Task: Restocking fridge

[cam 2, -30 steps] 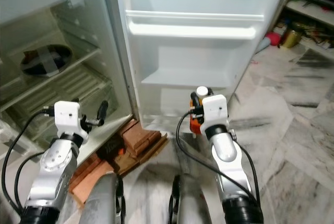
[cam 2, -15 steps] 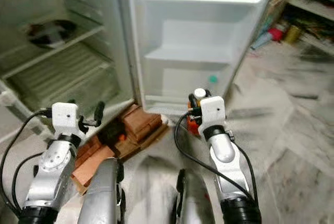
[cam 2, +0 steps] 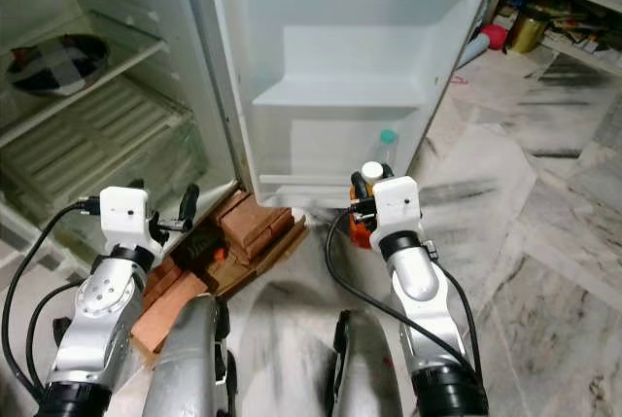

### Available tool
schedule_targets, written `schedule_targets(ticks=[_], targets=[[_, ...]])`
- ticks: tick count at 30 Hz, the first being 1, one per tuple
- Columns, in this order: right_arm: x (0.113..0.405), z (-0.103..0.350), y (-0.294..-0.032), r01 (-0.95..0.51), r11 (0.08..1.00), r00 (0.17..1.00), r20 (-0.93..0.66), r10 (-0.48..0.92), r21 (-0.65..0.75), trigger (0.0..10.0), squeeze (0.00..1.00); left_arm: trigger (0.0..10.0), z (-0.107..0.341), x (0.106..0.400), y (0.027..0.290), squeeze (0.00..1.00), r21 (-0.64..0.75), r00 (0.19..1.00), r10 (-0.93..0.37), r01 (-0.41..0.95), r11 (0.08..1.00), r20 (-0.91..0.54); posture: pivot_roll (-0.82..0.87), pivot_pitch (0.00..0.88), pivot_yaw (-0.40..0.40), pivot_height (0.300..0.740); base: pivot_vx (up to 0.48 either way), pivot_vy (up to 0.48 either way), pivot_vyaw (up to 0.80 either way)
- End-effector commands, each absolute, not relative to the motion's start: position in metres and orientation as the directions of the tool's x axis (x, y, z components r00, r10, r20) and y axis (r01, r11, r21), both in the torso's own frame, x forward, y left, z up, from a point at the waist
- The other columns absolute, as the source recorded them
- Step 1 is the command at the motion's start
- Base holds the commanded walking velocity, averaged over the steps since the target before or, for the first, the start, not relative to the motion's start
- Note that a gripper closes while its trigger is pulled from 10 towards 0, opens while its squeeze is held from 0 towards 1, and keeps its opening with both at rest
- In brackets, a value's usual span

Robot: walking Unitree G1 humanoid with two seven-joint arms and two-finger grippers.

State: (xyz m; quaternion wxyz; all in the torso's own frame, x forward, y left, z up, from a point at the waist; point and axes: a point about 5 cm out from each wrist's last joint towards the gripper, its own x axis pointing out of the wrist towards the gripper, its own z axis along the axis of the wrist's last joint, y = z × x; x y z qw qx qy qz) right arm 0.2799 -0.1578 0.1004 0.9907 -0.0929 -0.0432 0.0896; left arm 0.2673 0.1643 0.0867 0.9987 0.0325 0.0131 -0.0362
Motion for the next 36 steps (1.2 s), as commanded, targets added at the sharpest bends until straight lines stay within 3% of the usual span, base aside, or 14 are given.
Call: schedule_targets(ticks=[1, 22, 36], targets=[[0.2832, 0.1095, -0.1569, -0.169, 0.965, 0.975, 0.111, 0.194, -0.201, 10.0, 0.00, 10.0, 0.0893, 0.2681, 0.1656, 0.00, 0.073, 0.998, -0.068, 0.069, 0.995, -0.015, 0.07, 0.110, -0.015, 0.626, 0.274, 0.000, 0.00], [0.2837, 0.1098, -0.1559, -0.196, 0.959, 0.969, 0.110, 0.221, -0.206, 10.0, 0.00, 10.0, 0.0885, 0.2702, 0.1627, 0.00, 0.063, 0.997, -0.070, 0.071, 0.995, -0.018, 0.06, 0.108, -0.019, 0.626, 0.230, 0.000, 0.00], [0.2803, 0.1092, -0.1513, -0.228, 0.950, 0.960, 0.110, 0.256, -0.215, 10.0, 0.00, 10.0, 0.0879, 0.2697, 0.1630, 0.00, 0.063, 0.997, -0.069, 0.071, 0.996, -0.021, 0.06, 0.116, -0.018, 0.626, 0.398, 0.000, 0.00]])
